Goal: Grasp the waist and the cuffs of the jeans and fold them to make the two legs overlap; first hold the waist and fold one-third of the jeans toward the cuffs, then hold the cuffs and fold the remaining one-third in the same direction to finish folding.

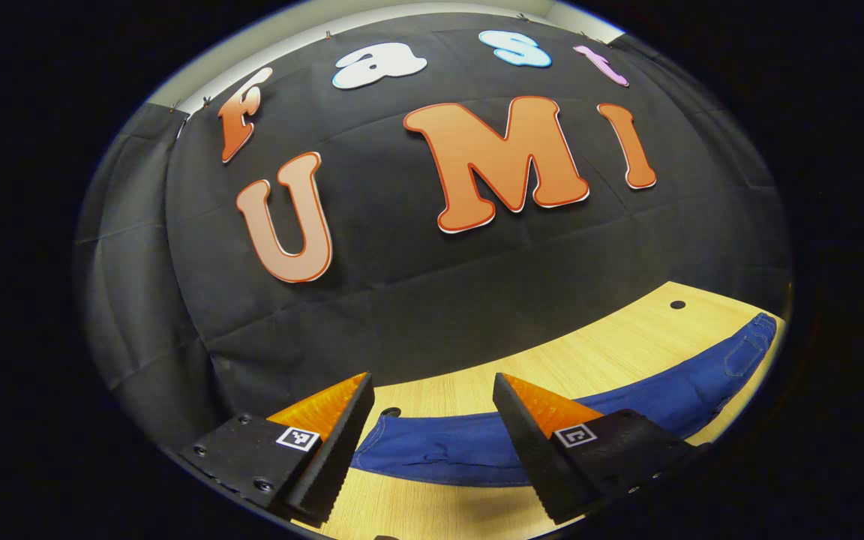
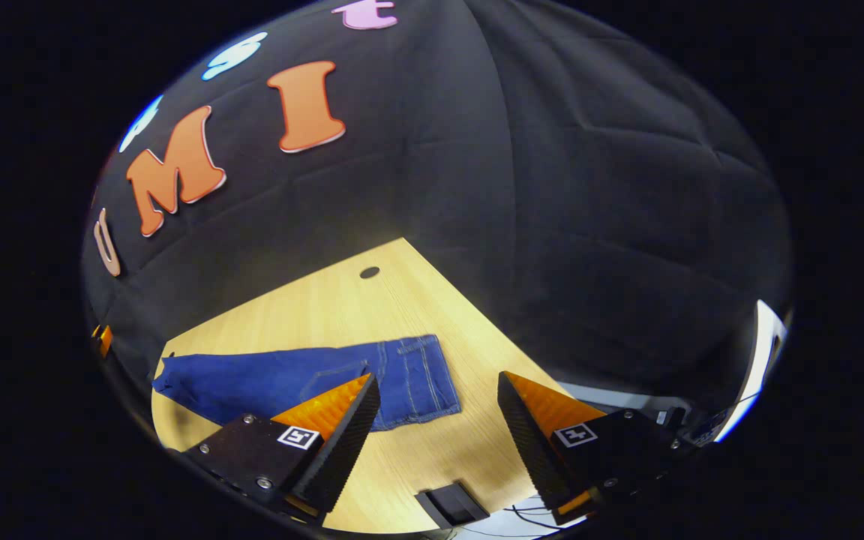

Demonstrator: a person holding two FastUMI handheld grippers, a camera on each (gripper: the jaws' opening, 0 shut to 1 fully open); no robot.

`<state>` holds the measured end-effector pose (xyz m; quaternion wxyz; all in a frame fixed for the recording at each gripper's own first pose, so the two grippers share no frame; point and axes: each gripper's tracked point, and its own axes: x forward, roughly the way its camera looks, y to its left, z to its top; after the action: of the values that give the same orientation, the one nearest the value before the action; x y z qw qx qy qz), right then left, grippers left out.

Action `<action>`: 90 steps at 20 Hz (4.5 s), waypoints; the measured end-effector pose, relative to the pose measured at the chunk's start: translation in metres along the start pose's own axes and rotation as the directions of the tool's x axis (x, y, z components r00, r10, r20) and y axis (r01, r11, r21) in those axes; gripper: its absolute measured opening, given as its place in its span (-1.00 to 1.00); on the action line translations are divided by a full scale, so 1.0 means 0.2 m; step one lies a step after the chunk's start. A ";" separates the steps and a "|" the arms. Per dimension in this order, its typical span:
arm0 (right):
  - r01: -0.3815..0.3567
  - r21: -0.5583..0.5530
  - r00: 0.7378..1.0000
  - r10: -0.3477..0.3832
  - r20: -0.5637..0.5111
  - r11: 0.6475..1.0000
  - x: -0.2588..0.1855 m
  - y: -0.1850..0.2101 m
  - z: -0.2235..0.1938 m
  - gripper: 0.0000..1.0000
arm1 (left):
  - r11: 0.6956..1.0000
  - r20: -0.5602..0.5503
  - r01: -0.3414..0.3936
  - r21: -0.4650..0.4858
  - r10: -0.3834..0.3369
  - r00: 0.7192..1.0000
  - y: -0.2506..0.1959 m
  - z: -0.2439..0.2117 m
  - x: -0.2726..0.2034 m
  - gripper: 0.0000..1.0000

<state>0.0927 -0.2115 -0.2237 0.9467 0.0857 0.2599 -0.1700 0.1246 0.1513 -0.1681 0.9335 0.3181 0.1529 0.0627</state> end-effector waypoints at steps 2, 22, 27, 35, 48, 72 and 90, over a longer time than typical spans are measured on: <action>-0.012 0.024 0.999 0.013 -0.039 1.000 0.08 0.01 -0.09 0.97 | 1.000 -0.012 -0.001 -0.001 0.001 1.000 -0.02 -0.02 -0.04 0.95; 0.073 0.403 0.993 -0.029 -0.113 0.912 0.68 0.21 -0.27 0.08 | 0.996 -0.139 -0.039 0.083 0.051 0.989 0.04 -0.24 -0.02 0.96; -0.065 0.689 0.996 0.089 0.001 0.722 0.67 0.32 -0.14 -0.55 | 0.995 -0.115 -0.042 0.091 0.052 0.992 0.10 -0.21 -0.03 1.00; -0.184 0.486 0.982 0.140 0.124 0.854 0.39 0.68 0.24 -0.82 | 0.998 -0.108 -0.051 0.023 0.054 0.993 0.34 -0.27 -0.07 0.95; -0.391 0.039 0.918 0.386 0.089 0.920 0.11 2.20 0.30 -0.83 | 0.991 -0.133 -0.091 -0.095 0.078 0.988 0.84 -0.48 -0.05 0.95; -0.503 -0.230 0.860 0.456 -0.228 0.833 -0.01 2.89 -0.65 0.94 | 0.954 -0.297 -0.062 -0.293 -0.029 0.954 1.04 -0.94 0.03 0.96; -0.403 -0.263 0.913 0.365 -0.183 0.877 0.01 2.48 -0.40 0.94 | 0.556 -0.450 -0.151 -0.818 -0.451 0.771 1.05 -1.74 0.83 0.96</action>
<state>0.2386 0.2676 -0.2564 0.9450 0.0042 0.3199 0.0679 0.1641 0.5523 -0.3419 0.8681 -0.2054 0.4296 0.1404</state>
